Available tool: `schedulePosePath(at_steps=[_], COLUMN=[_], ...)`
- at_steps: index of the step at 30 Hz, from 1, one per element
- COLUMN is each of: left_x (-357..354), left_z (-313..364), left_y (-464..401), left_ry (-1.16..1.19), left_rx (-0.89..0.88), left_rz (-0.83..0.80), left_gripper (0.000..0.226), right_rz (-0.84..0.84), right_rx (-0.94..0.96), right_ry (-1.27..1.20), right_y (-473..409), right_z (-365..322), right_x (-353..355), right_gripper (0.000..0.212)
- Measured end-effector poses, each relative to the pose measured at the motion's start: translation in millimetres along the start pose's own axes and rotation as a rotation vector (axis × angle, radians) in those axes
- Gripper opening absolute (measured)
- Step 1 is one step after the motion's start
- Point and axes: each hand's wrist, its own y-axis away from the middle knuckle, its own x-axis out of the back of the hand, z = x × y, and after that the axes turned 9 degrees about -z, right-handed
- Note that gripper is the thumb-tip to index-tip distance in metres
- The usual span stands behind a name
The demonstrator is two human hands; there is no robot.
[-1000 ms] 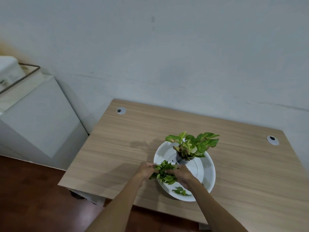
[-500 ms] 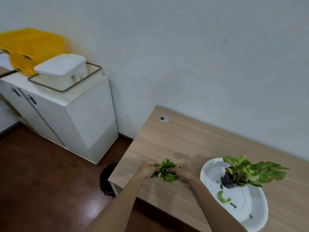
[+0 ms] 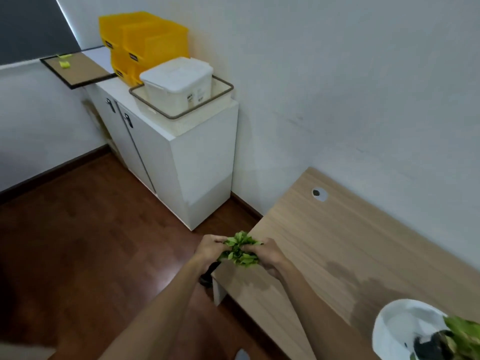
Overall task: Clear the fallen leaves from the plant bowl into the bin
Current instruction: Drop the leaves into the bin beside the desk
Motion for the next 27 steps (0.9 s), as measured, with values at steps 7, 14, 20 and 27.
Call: schedulePosePath(at_steps=[7,14,20,27], left_x=[50,87,101,99], left_z=[-7,-33,-86,-156], left_y=[-38,-121,-201,-272], left_ry=[0.059,0.104,0.198,0.265], left_rx=[0.024,0.120,0.190,0.272], left_rz=[0.047,0.069,0.216,0.239], left_gripper=[0.021,0.017,0.020,0.019], right_rz=[-0.109,-0.107,-0.198,-0.297], right_rx=[-0.057,-0.132,-0.171,-0.286], right_ry=[0.126,0.284,0.609,0.933], right_y=[-72,-165,-268,-354], right_z=[-15,-9,5,55], right_x=[-33,-48,-60,-75], right_gripper=[0.022,0.011,0.017,0.011])
